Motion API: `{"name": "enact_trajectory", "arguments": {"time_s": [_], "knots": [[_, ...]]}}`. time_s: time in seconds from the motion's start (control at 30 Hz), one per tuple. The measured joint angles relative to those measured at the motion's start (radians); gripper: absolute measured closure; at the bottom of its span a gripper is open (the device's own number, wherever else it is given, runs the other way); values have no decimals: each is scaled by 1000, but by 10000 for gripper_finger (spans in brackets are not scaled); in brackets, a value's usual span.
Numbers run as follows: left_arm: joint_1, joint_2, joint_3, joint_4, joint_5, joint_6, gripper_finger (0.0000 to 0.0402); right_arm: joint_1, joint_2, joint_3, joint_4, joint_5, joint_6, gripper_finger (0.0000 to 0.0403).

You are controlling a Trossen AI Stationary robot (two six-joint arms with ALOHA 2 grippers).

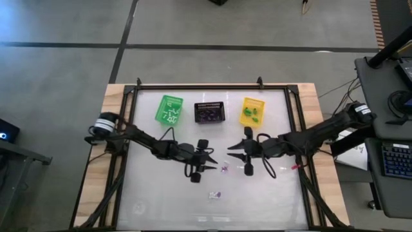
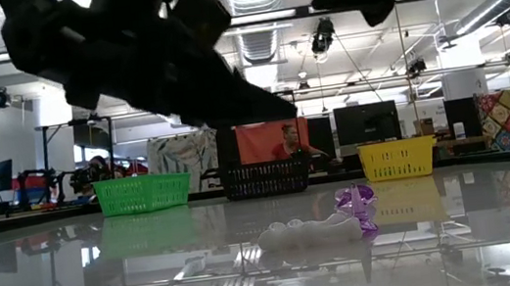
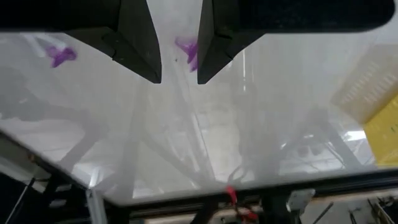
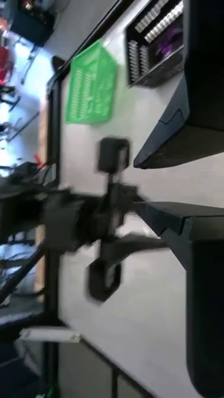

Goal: Sort Halloween decoration
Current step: Put the purple witch hat toy into the black basket

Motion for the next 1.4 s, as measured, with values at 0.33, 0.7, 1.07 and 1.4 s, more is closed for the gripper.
{"name": "enact_trajectory", "arguments": {"time_s": [0.33, 0.7, 1.07, 1.4], "knots": [[6, 163, 122, 11, 13, 40, 315, 63, -119, -109, 43, -3, -8, 309], [6, 212, 149, -1, 54, 55, 315, 86, -250, -289, 269, 2, -5, 317], [8, 258, 146, 21, 38, 46, 315, 89, -274, -374, 344, -2, -1, 319], [8, 273, 151, 52, 36, 42, 315, 93, -276, -417, 443, -9, -27, 319]]}}
